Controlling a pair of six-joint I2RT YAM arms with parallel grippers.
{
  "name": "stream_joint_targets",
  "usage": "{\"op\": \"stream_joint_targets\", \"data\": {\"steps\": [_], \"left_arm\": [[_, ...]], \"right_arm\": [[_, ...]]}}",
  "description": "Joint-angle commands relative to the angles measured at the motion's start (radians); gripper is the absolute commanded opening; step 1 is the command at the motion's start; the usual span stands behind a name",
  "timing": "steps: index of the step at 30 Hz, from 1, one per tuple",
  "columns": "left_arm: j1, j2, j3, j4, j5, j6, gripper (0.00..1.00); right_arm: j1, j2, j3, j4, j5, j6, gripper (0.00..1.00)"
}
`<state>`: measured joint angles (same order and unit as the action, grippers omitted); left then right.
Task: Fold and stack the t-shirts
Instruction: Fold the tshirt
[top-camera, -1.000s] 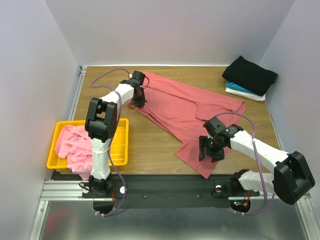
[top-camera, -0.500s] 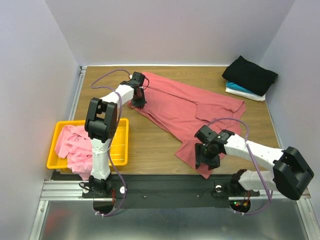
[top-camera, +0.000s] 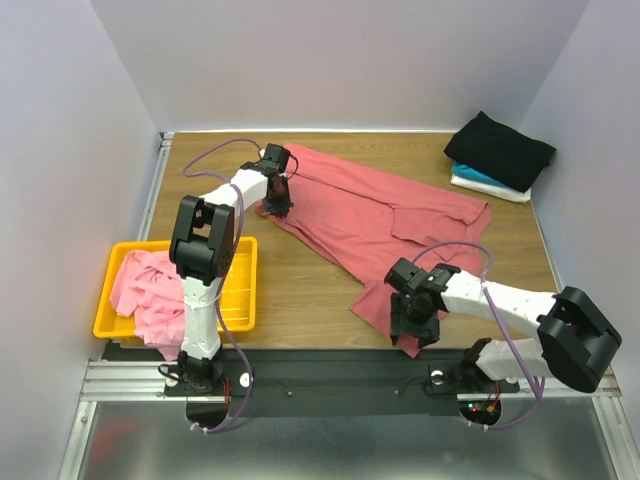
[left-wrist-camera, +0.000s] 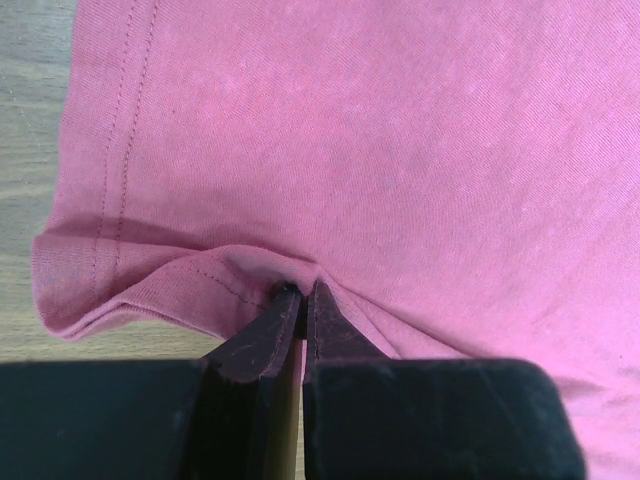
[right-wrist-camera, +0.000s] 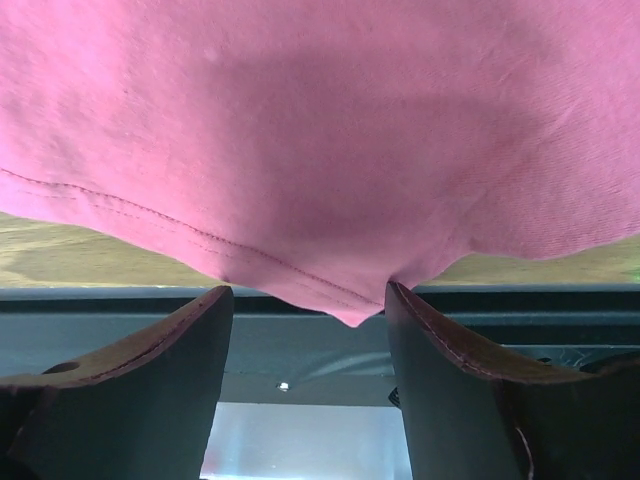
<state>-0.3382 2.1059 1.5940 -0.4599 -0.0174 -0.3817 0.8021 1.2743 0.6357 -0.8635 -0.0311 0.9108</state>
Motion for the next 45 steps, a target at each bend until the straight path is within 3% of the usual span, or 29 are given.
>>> {"op": "stream_joint_targets", "data": {"steps": [1, 5, 8, 21, 25, 31, 40, 45], "left_arm": [[0.004, -0.02, 0.035, -0.02, 0.011, 0.017, 0.04], [0.008, -0.009, 0.043, -0.025, 0.011, 0.024, 0.04], [0.013, -0.006, 0.047, -0.026, 0.011, 0.029, 0.04], [0.039, -0.015, 0.049, -0.036, 0.043, 0.063, 0.04], [0.041, -0.032, 0.038, -0.039, 0.036, 0.086, 0.04], [0.042, -0.106, 0.003, -0.054, -0.021, 0.118, 0.04], [0.045, -0.047, 0.181, -0.174, 0.0, 0.147, 0.04], [0.05, 0.008, 0.293, -0.233, 0.011, 0.167, 0.04]], "right_arm": [[0.023, 0.003, -0.014, -0.026, 0.025, 0.052, 0.68], [0.031, 0.022, -0.025, -0.02, 0.065, 0.059, 0.66], [0.032, 0.043, -0.027, -0.006, 0.072, 0.065, 0.58], [0.031, 0.054, 0.076, -0.057, 0.112, 0.069, 0.1], [0.032, 0.039, 0.162, -0.152, 0.094, 0.053, 0.02], [0.032, 0.048, 0.292, -0.276, 0.057, 0.022, 0.0], [0.002, 0.132, 0.432, -0.281, 0.164, -0.007, 0.0], [-0.153, 0.138, 0.458, -0.252, 0.211, -0.12, 0.0]]}}
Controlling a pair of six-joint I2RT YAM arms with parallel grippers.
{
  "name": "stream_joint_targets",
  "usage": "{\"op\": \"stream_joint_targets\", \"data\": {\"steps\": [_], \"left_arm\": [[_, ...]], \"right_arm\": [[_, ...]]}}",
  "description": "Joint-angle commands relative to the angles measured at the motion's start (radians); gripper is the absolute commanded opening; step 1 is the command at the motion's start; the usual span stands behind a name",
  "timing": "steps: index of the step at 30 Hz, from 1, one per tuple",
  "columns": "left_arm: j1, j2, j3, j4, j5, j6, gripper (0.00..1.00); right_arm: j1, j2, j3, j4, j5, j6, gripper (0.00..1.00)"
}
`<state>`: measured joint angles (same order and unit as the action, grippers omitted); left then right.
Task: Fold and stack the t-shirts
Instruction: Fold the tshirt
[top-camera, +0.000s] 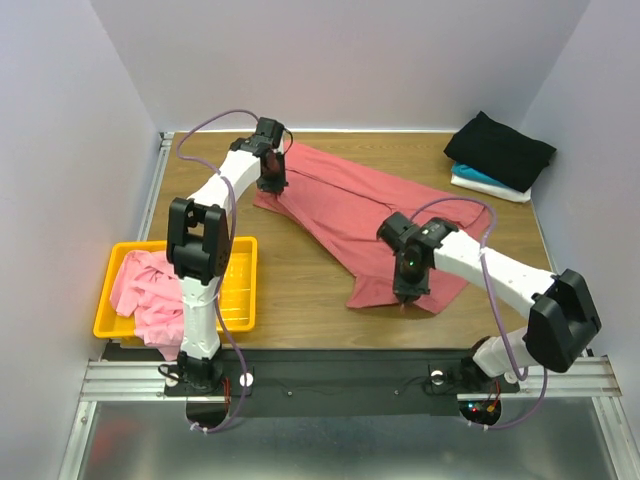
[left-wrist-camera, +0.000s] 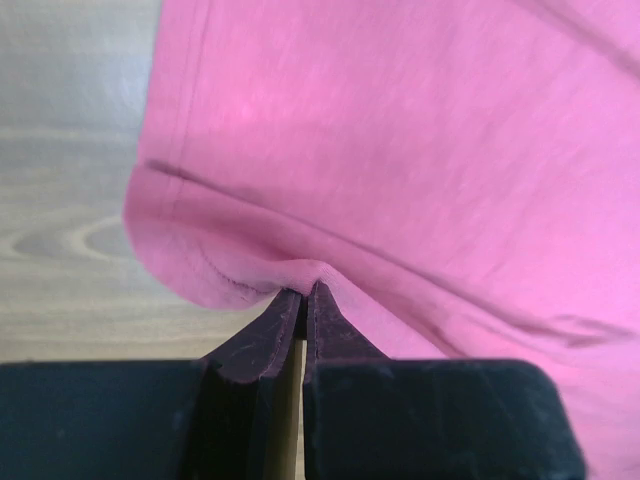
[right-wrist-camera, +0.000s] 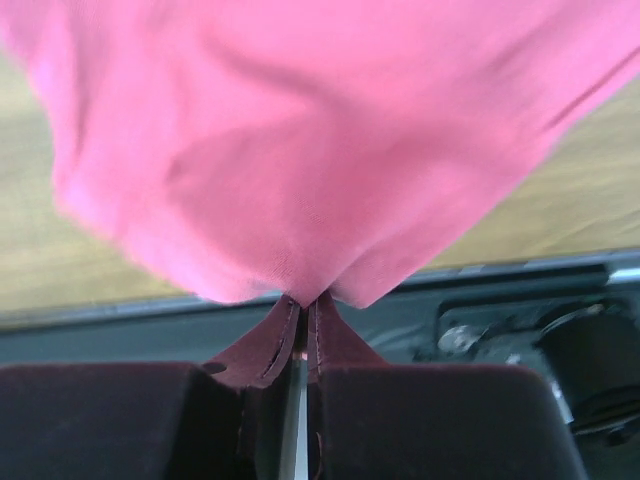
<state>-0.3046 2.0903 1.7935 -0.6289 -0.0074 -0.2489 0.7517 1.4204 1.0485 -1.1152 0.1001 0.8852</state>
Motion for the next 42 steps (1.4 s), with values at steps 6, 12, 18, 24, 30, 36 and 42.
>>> {"op": "stream_joint_targets", "data": {"steps": [6, 12, 18, 24, 30, 36, 42], "left_arm": [[0.019, 0.092, 0.191, -0.107, 0.049, 0.042, 0.04], [0.019, 0.145, 0.274, -0.153, 0.072, 0.045, 0.04], [0.024, 0.174, 0.323, -0.163, 0.086, 0.017, 0.04], [0.027, 0.197, 0.377, -0.158, 0.107, -0.016, 0.04], [0.036, 0.217, 0.409, -0.144, 0.144, -0.05, 0.04], [0.053, 0.223, 0.408, -0.137, 0.173, -0.072, 0.04], [0.073, 0.221, 0.405, -0.117, 0.199, -0.095, 0.04]], "right_arm": [[-0.244, 0.08, 0.12, 0.063, 0.084, -0.238, 0.0], [-0.331, 0.184, 0.211, 0.115, 0.064, -0.321, 0.0], [-0.429, 0.236, 0.278, 0.126, 0.055, -0.393, 0.0], [-0.522, 0.282, 0.33, 0.143, 0.032, -0.459, 0.0], [-0.584, 0.348, 0.425, 0.146, 0.013, -0.509, 0.0], [-0.634, 0.394, 0.53, 0.146, -0.019, -0.529, 0.0], [-0.652, 0.468, 0.597, 0.146, -0.027, -0.549, 0.0]]}}
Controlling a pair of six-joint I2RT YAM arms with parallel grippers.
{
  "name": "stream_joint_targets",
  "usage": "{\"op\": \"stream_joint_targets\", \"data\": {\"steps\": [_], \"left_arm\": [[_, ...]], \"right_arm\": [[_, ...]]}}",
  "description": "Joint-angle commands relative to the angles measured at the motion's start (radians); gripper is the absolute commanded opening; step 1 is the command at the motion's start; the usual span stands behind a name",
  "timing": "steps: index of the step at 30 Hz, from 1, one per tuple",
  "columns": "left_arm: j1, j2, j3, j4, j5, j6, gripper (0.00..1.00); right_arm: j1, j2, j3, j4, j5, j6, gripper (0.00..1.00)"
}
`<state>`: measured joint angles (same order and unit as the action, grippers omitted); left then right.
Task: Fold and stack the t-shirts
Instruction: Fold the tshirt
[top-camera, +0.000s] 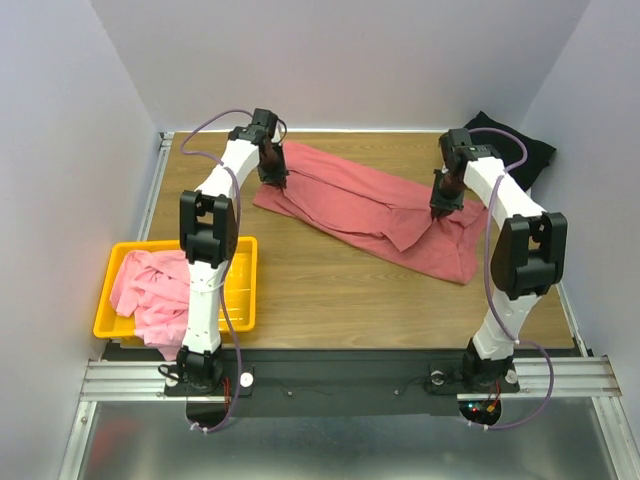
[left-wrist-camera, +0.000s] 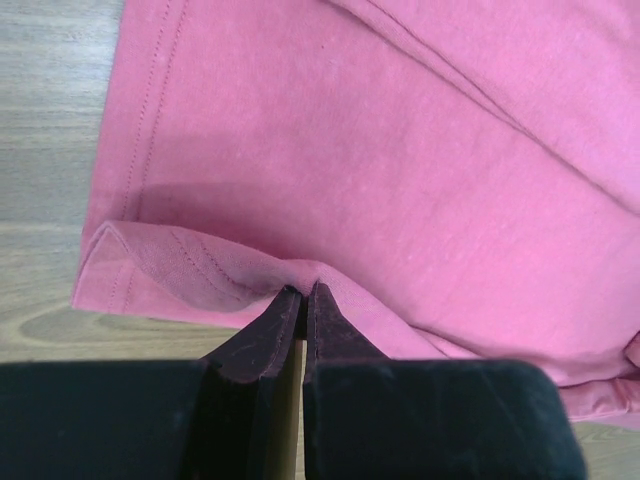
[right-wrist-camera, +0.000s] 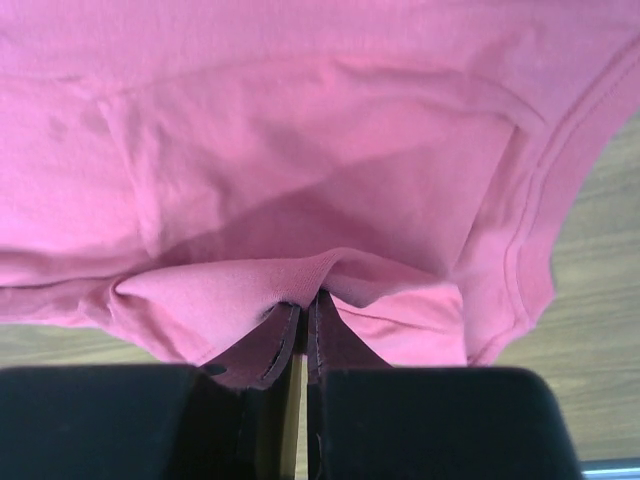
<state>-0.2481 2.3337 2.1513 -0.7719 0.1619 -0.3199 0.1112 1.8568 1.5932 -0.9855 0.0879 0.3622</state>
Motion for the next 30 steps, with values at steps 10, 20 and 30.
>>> {"op": "stream_joint_targets", "data": {"steps": [10, 20, 30], "left_arm": [[0.04, 0.021, 0.104, 0.086, 0.111, -0.068, 0.04], [0.046, 0.044, 0.124, 0.105, 0.14, -0.082, 0.04], [0.05, 0.047, 0.119, 0.122, 0.14, -0.096, 0.04]], "right_arm": [[-0.041, 0.12, 0.151, 0.013, 0.007, -0.054, 0.0], [-0.079, 0.168, 0.224, 0.008, 0.012, -0.071, 0.01], [-0.097, 0.226, 0.271, 0.007, 0.036, -0.085, 0.0]]}}
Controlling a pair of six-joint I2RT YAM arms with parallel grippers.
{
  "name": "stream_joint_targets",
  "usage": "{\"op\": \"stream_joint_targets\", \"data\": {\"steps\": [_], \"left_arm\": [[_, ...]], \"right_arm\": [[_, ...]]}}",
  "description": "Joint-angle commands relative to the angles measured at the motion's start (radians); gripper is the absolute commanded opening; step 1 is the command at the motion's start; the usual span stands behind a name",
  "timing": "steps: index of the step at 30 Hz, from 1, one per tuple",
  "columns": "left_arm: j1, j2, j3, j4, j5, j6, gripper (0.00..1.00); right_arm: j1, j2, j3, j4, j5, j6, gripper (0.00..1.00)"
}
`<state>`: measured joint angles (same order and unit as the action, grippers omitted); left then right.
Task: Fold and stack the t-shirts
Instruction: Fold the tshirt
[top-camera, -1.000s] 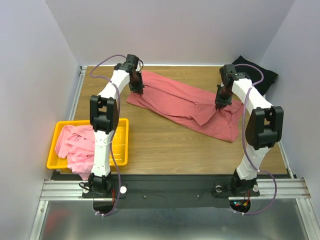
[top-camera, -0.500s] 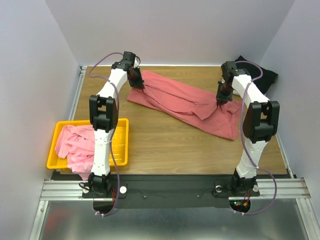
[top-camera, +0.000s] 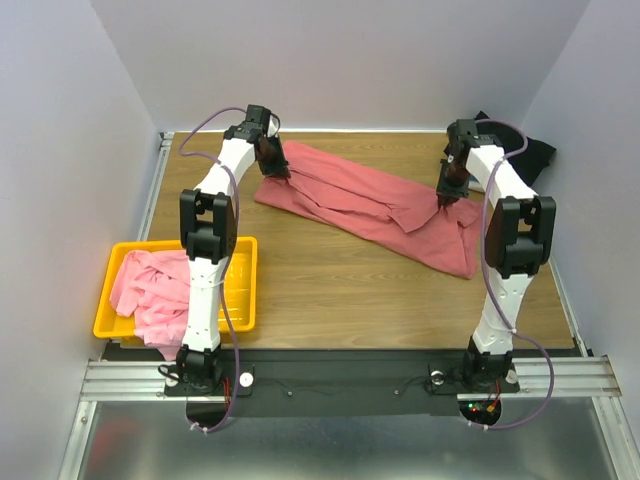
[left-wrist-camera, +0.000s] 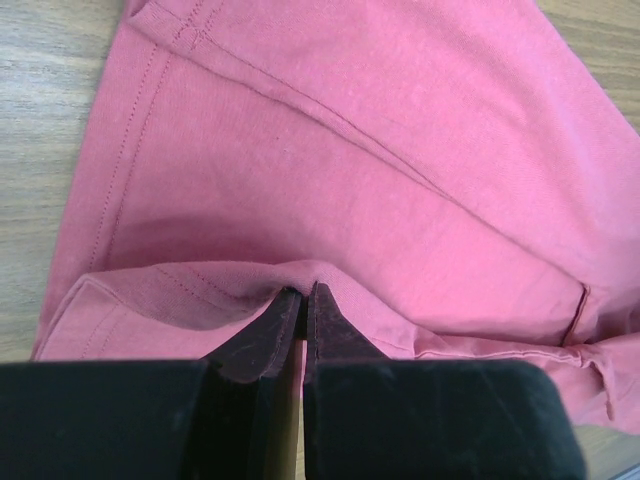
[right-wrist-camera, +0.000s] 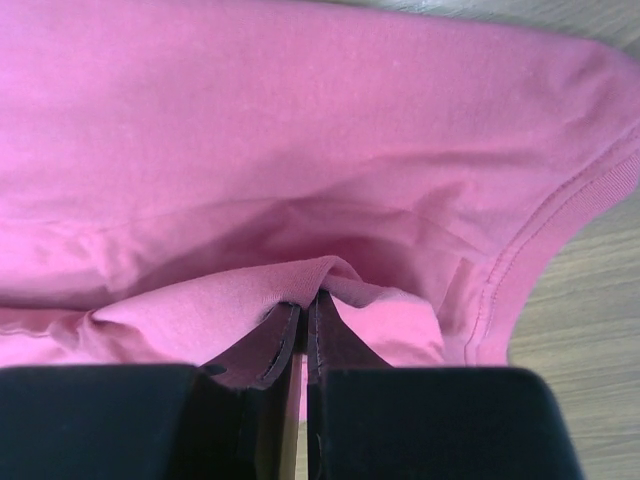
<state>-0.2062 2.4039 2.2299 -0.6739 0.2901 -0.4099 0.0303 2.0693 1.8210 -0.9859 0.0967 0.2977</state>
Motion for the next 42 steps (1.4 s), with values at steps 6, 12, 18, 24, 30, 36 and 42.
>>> {"op": "stream_joint_targets", "data": {"steps": [6, 12, 18, 24, 30, 36, 42], "left_arm": [[0.013, -0.037, 0.033, 0.043, 0.007, -0.01, 0.04], [0.013, -0.046, 0.024, 0.066, 0.029, -0.017, 0.04], [0.013, -0.034, 0.036, 0.086, 0.043, -0.024, 0.04], [0.016, -0.015, 0.054, 0.096, 0.052, -0.032, 0.04], [0.022, -0.003, 0.06, 0.125, 0.052, -0.04, 0.17], [0.025, -0.014, 0.089, 0.2, 0.02, -0.052, 0.81], [0.024, -0.067, 0.041, 0.247, -0.012, -0.04, 0.97]], "right_arm": [[-0.026, 0.029, 0.052, 0.007, 0.049, -0.026, 0.0], [-0.055, 0.032, 0.072, 0.006, 0.055, -0.031, 0.0], [-0.066, 0.048, 0.075, 0.001, 0.049, -0.034, 0.01], [-0.067, 0.066, 0.077, -0.002, 0.037, -0.034, 0.0], [-0.067, 0.075, 0.086, -0.002, 0.035, -0.034, 0.0], [-0.07, 0.075, 0.101, -0.007, 0.051, -0.031, 0.13], [-0.084, 0.019, 0.087, -0.011, 0.043, -0.011, 0.72]]}}
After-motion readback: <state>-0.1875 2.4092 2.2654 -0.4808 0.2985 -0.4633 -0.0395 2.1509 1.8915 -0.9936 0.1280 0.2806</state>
